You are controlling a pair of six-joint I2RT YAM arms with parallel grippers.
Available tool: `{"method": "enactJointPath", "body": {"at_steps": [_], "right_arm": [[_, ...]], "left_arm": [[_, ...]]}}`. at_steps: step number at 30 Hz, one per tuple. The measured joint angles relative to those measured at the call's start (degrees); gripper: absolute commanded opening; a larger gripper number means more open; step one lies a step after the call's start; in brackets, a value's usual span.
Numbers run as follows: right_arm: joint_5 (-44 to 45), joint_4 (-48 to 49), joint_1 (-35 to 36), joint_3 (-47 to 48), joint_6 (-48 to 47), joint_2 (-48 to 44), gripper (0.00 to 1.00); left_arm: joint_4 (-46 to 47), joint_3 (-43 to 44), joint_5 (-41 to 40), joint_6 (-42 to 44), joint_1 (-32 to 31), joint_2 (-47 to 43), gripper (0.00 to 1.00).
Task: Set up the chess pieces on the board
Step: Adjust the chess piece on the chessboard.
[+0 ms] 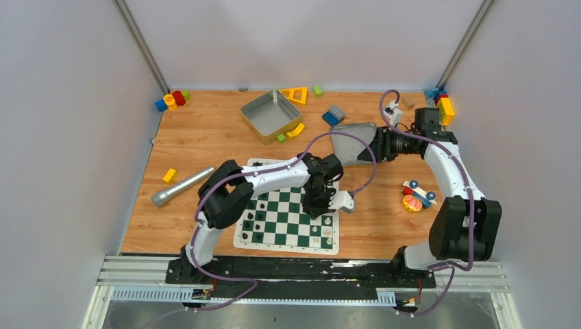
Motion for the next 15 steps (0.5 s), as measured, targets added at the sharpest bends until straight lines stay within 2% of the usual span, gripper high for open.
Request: {"method": "enactJointPath", "body": {"at_steps": [15], "right_arm": [[0.0, 0.0, 0.0, 0.0, 0.0, 0.4, 0.45]], "left_arm": [[-0.3, 0.8, 0.9, -0.6, -0.3, 0.6, 0.11]]}}
